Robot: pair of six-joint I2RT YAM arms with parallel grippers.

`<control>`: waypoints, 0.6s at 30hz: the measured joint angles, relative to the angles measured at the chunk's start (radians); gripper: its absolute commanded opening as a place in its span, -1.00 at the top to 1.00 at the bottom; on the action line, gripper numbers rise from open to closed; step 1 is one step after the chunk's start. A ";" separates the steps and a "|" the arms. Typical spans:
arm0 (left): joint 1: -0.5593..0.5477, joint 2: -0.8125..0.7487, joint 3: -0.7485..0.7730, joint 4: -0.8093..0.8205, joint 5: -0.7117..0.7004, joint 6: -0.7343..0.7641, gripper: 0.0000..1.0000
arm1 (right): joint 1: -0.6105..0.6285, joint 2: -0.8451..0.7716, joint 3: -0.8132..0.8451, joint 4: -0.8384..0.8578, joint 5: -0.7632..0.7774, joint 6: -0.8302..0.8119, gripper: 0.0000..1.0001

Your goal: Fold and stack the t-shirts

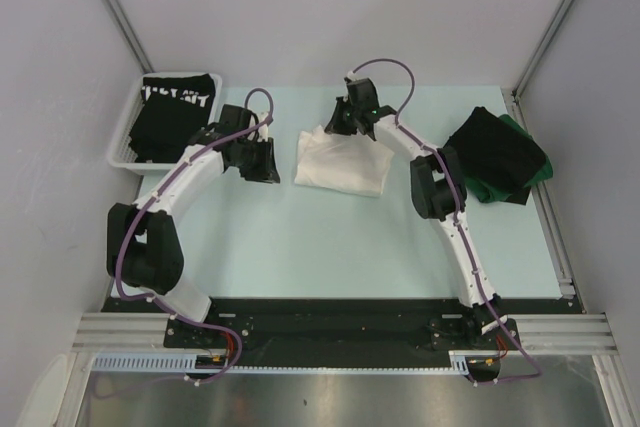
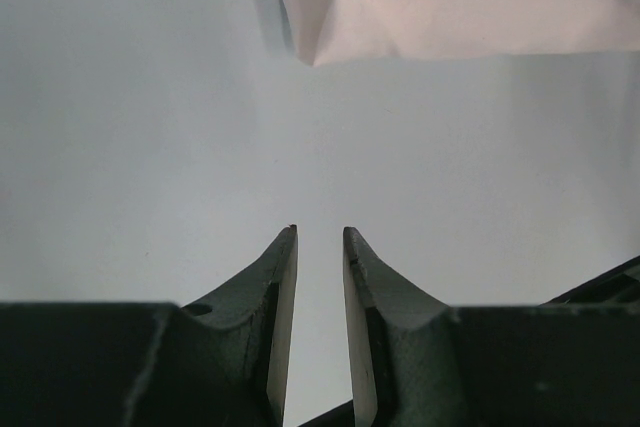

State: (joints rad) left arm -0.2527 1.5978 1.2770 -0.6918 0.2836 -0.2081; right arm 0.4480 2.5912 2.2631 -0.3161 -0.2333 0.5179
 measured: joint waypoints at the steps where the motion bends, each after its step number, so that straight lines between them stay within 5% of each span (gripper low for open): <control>1: 0.000 0.000 0.000 0.000 0.000 0.000 0.41 | 0.000 -0.009 0.000 0.000 0.000 0.000 1.00; 18: 0.000 0.000 -0.008 0.009 0.009 -0.001 0.42 | 0.031 -0.272 -0.266 0.055 -0.011 -0.017 1.00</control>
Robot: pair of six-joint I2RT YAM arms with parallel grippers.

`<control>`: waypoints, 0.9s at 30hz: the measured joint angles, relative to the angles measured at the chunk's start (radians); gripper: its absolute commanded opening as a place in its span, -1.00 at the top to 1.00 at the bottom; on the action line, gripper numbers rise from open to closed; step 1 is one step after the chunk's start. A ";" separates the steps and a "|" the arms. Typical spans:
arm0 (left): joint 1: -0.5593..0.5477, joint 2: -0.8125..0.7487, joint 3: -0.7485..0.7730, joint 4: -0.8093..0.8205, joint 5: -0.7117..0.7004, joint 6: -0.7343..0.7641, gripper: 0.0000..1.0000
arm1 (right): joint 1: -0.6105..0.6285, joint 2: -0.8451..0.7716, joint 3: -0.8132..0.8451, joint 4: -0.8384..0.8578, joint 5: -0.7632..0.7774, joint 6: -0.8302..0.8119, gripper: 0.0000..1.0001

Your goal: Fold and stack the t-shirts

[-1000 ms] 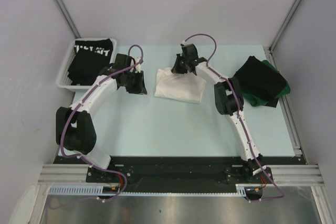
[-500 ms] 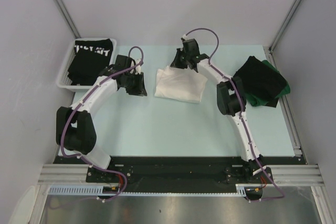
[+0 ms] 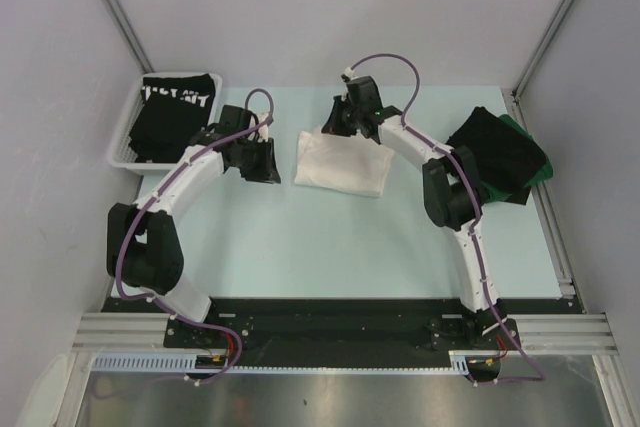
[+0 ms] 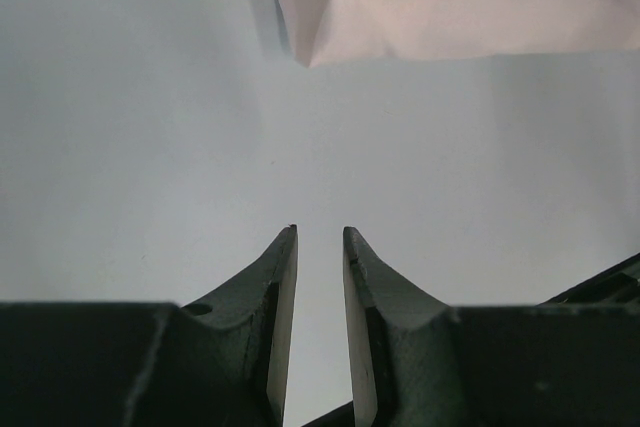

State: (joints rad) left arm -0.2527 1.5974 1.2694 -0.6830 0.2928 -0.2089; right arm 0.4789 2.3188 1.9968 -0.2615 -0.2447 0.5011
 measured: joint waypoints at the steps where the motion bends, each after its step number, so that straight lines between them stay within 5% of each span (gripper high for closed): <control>1: 0.000 0.000 0.000 0.001 0.000 0.000 0.42 | 0.002 0.000 -0.009 -0.001 -0.001 0.000 1.00; 27: 0.000 0.001 0.000 -0.008 -0.010 0.000 0.41 | -0.006 0.247 0.214 -0.026 -0.023 -0.009 1.00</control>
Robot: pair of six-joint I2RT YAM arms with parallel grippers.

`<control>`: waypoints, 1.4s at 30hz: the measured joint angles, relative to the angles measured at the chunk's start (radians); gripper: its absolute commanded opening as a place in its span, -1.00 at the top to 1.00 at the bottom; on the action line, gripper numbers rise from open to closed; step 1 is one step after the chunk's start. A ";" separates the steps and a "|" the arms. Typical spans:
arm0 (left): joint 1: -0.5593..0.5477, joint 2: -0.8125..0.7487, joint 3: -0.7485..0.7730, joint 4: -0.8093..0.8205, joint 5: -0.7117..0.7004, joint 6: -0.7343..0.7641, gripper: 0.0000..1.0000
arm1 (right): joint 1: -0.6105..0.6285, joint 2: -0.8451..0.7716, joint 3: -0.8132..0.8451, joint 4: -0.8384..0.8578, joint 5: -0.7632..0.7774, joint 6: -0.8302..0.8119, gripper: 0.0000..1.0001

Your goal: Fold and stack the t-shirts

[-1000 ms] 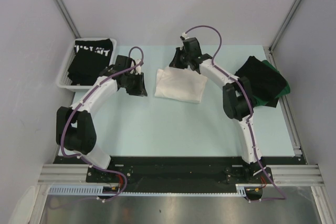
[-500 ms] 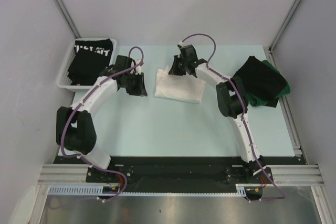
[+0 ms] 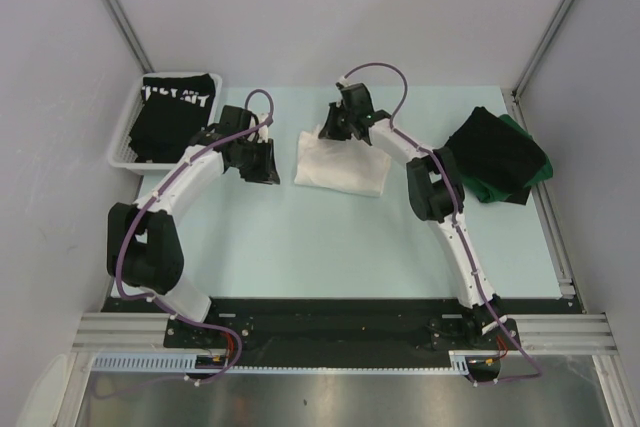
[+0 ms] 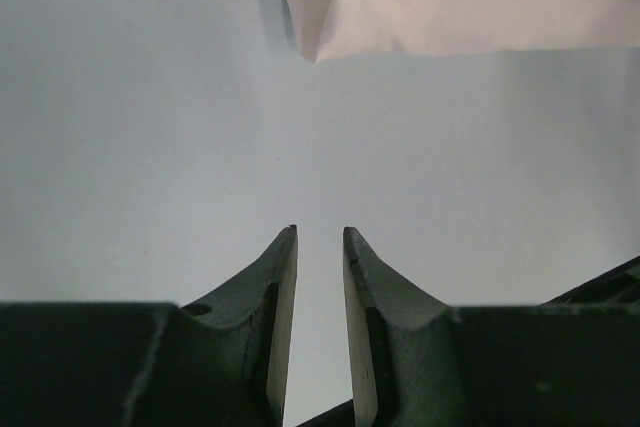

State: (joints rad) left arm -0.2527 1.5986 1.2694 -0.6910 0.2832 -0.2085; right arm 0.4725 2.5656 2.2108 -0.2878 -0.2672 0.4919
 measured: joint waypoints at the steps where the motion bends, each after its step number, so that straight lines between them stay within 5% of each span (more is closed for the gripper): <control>1: 0.000 0.000 0.000 0.000 0.000 0.000 0.41 | -0.001 0.000 0.002 0.000 0.000 0.000 1.00; 30: 0.000 0.018 -0.002 0.006 0.009 -0.001 0.41 | -0.023 0.003 -0.041 0.011 -0.004 -0.056 1.00; 42: -0.012 0.170 0.002 0.148 0.127 -0.089 0.58 | -0.056 -0.354 -0.366 -0.040 0.011 -0.084 1.00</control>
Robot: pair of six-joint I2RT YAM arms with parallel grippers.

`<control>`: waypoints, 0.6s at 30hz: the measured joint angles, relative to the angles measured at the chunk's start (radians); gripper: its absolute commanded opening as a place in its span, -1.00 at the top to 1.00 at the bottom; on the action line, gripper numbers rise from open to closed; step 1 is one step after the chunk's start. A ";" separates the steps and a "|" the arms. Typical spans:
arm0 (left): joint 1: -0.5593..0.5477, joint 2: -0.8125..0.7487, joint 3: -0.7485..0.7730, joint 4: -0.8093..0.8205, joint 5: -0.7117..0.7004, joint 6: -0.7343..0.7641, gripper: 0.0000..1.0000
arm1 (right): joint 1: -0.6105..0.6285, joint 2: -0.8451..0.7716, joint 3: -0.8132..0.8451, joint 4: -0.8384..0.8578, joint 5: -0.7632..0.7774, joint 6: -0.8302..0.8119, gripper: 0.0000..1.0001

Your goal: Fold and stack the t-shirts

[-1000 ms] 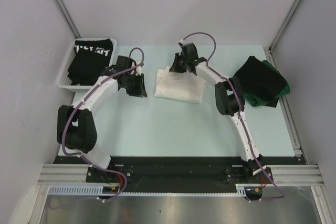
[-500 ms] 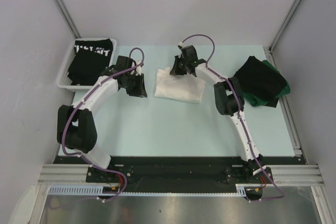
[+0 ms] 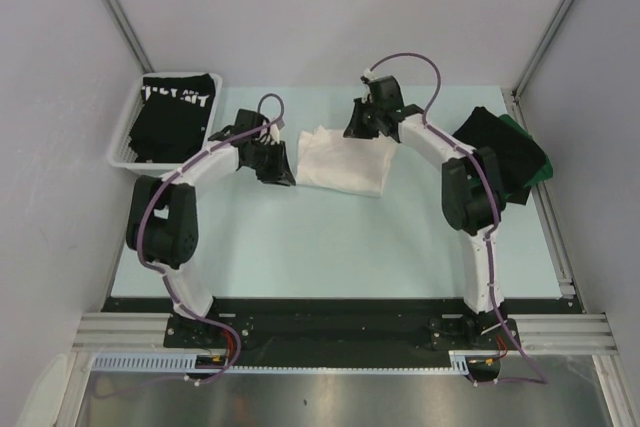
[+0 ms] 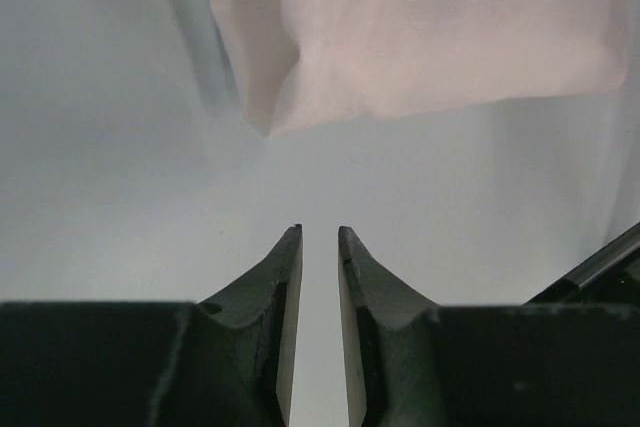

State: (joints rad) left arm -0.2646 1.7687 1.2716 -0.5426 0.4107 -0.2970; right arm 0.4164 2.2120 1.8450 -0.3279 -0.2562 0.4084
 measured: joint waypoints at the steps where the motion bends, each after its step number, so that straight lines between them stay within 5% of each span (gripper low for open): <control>1: -0.003 0.024 0.012 0.008 0.011 -0.010 0.65 | -0.003 -0.045 -0.033 -0.003 0.000 -0.003 1.00; 6: -0.029 0.105 0.090 0.051 0.048 -0.052 1.00 | -0.003 -0.186 -0.143 -0.011 -0.006 -0.006 1.00; 18: -0.064 0.242 0.347 0.113 0.098 -0.113 1.00 | 0.043 -0.275 -0.300 -0.077 -0.019 -0.002 1.00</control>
State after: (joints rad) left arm -0.3283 2.0109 1.6184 -0.4294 0.5083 -0.4103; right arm 0.4591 1.9369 1.5448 -0.4046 -0.2752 0.4065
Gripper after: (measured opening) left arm 0.004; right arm 0.009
